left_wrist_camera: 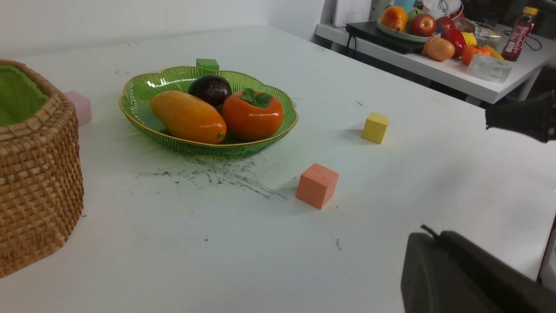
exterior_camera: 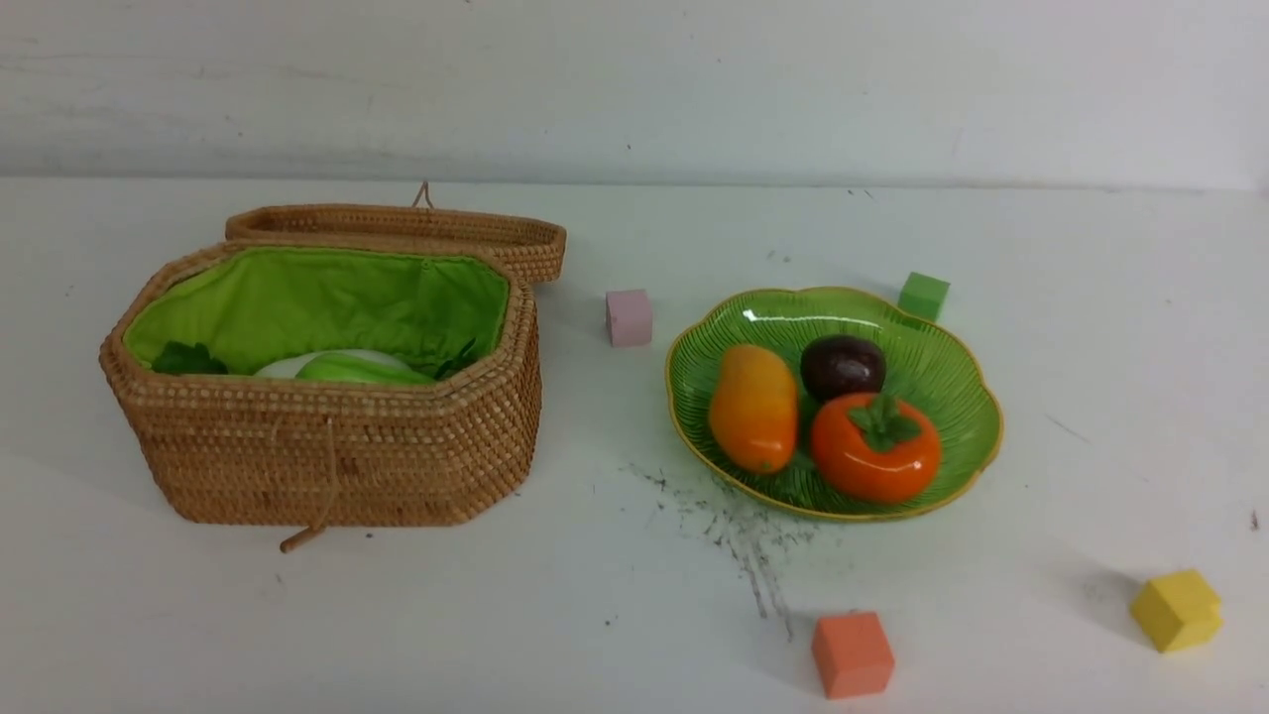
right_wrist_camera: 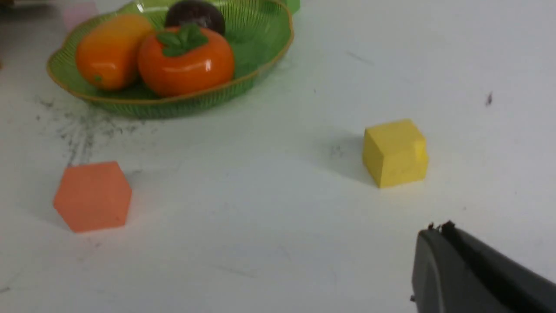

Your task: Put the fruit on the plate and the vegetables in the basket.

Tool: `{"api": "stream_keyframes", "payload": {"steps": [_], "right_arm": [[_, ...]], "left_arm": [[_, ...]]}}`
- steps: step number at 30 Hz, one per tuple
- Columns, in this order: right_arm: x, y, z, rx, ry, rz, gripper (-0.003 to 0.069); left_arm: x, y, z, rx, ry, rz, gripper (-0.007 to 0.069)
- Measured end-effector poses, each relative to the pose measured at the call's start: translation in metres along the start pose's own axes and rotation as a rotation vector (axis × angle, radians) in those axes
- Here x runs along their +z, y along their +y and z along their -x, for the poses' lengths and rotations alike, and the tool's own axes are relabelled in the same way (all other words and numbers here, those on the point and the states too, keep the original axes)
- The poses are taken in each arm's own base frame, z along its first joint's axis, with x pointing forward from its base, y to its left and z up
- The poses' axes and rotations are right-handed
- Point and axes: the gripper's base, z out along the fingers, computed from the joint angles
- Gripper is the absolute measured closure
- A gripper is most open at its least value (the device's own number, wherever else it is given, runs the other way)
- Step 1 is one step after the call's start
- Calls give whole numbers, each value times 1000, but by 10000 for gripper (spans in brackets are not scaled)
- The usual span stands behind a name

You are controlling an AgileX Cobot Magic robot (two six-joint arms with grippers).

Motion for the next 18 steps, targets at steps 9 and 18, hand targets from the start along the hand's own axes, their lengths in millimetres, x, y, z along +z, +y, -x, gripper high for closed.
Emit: {"api": "stream_keyframes", "payload": {"steps": [9, 18], "right_arm": [[1, 0, 1, 6, -22, 0, 671], [1, 0, 1, 6, -24, 0, 669]], "left_arm": [[0, 0, 0, 0, 1, 1, 627], [0, 0, 0, 0, 1, 1, 620]]}}
